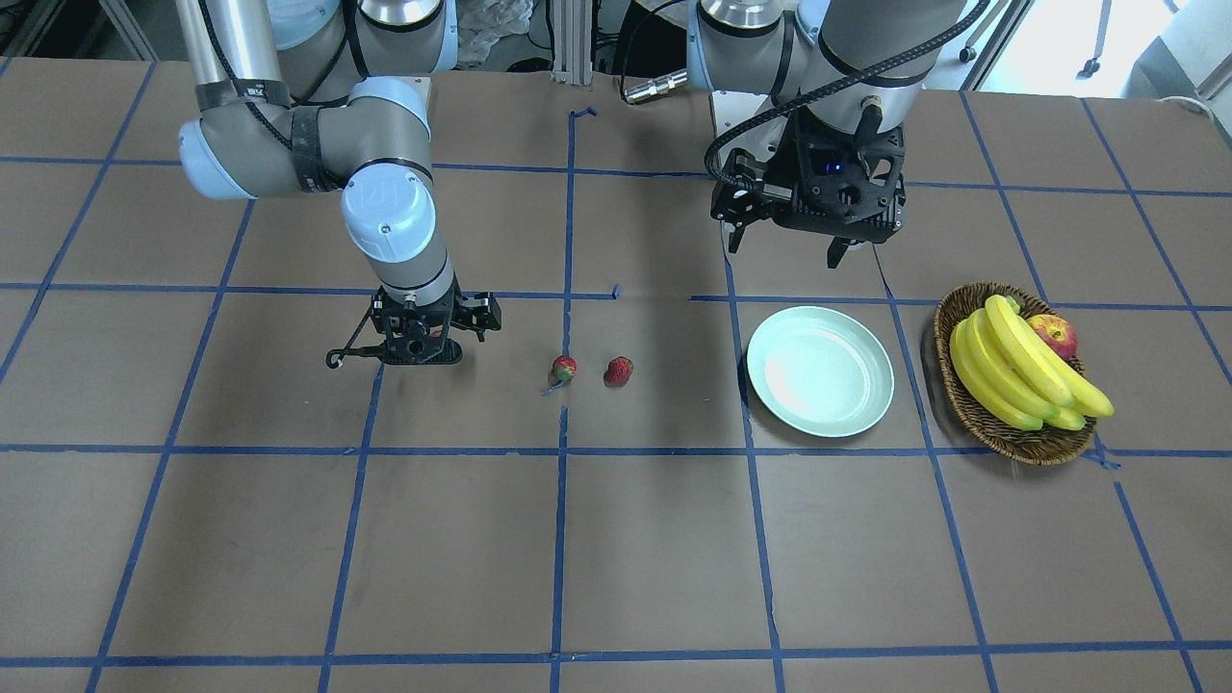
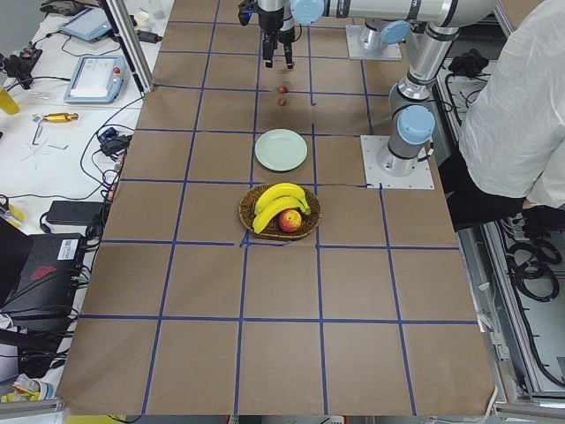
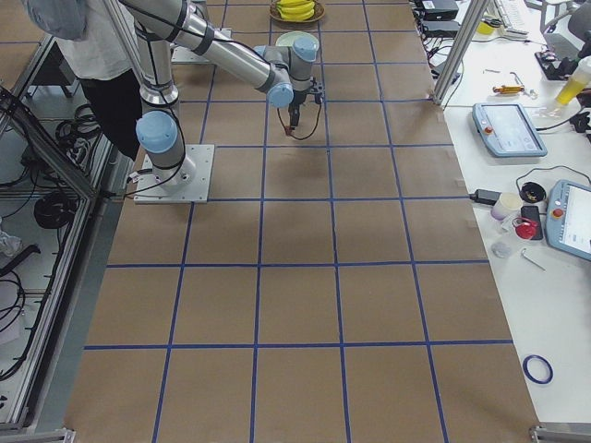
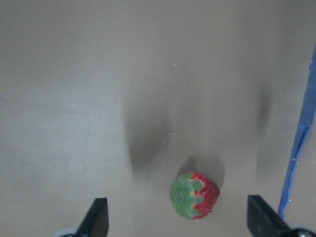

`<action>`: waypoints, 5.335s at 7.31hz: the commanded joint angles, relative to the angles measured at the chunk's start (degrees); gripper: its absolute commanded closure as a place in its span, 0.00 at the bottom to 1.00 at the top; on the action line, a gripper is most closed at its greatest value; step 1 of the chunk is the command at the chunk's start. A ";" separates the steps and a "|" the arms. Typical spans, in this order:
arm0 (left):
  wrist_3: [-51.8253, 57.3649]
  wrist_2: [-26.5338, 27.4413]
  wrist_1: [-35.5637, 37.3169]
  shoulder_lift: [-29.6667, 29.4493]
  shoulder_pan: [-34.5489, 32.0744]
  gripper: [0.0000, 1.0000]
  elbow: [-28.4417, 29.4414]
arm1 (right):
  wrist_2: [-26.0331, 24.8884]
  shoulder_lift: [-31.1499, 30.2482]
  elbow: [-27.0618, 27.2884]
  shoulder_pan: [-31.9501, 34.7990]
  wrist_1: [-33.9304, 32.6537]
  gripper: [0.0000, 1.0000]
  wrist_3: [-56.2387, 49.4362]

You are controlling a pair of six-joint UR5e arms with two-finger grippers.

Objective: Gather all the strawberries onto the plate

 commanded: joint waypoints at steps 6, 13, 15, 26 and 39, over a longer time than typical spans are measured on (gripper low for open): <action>-0.02 0.00 0.00 -0.01 0.00 0.00 -0.02 | -3.58 1.10 1.08 -0.38 -3.54 0.92 -0.73; 0.06 0.00 0.00 0.08 0.00 0.00 0.16 | 9.55 11.27 -20.16 19.45 -3.02 0.87 20.80; 0.06 -0.09 0.00 0.08 0.00 0.00 0.16 | 12.15 15.59 -24.92 21.67 -3.11 0.89 24.67; 0.15 0.00 0.00 -0.01 0.00 0.00 0.07 | -3.81 -4.13 -17.04 -5.09 15.06 0.00 -14.84; -0.37 0.00 0.00 -1.06 0.00 0.00 -0.02 | -1.04 -11.11 -38.13 -8.64 36.53 0.00 -13.73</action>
